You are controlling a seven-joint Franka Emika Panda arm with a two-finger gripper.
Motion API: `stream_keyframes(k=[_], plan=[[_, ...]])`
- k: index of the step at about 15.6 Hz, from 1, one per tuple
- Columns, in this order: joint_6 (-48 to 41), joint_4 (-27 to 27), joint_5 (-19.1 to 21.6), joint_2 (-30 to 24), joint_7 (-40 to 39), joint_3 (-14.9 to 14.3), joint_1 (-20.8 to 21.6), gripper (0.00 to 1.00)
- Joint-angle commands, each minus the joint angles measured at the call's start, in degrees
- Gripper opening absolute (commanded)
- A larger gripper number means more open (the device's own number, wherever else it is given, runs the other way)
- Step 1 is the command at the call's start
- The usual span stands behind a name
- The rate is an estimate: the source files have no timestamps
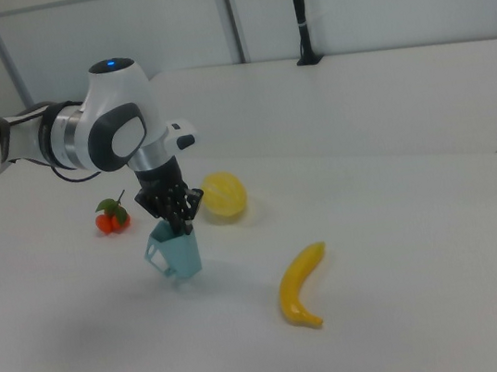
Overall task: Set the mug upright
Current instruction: 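Lift and rotate the held mug so its base rests on the table, then open the gripper and raise it away from the upright mug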
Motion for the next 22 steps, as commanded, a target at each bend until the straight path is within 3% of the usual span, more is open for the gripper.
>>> stream_keyframes(k=[1, 3, 8, 11, 15, 18, 22], plan=[[1.06, -0.84, 1.56, -0.35, -0.74, -0.53, 0.73, 0.32], [0.97, -0.76, 1.64, -0.44, -0.74, -0.53, 0.73, 0.37], [-0.61, -0.49, 1.56, -2.9, 4.87, -0.61, 0.65, 1.0], [-3.23, -0.32, 1.47, -4.91, 6.21, -1.31, 0.56, 1.0], [-15.17, 3.71, 1.47, -7.73, 6.64, -2.28, -0.58, 1.0], [-22.21, 7.67, -1.85, -8.17, 10.59, -2.98, -0.85, 1.0], [-24.08, 8.3, -2.75, -10.55, 10.51, -3.16, -3.3, 1.0]])
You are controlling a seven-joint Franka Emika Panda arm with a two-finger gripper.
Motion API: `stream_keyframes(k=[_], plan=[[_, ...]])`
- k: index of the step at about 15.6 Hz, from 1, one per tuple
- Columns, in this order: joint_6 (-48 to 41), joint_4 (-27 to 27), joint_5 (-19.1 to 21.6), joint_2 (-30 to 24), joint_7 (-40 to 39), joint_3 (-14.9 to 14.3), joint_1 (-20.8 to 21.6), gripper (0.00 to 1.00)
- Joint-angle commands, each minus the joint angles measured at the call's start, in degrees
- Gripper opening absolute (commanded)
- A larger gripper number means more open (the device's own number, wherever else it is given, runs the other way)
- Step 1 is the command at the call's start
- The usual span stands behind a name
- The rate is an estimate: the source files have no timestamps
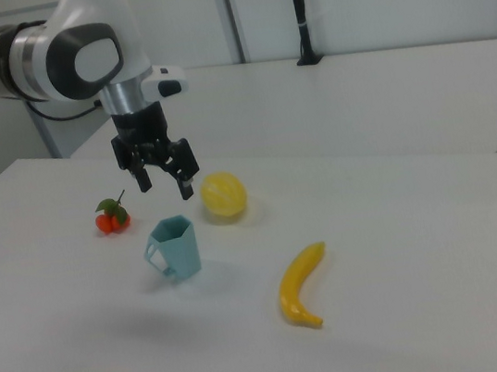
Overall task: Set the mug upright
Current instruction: 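Open the gripper and raise it away from the upright mug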
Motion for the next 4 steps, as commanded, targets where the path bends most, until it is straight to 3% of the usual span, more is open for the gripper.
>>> stream_keyframes(k=[1, 4], plan=[[-1.19, 0.12, -0.57, -1.73, 1.6, -0.3, -1.39, 1.0], [-1.1, 0.12, -0.74, -1.73, 1.87, -0.12, -1.48, 1.0]])
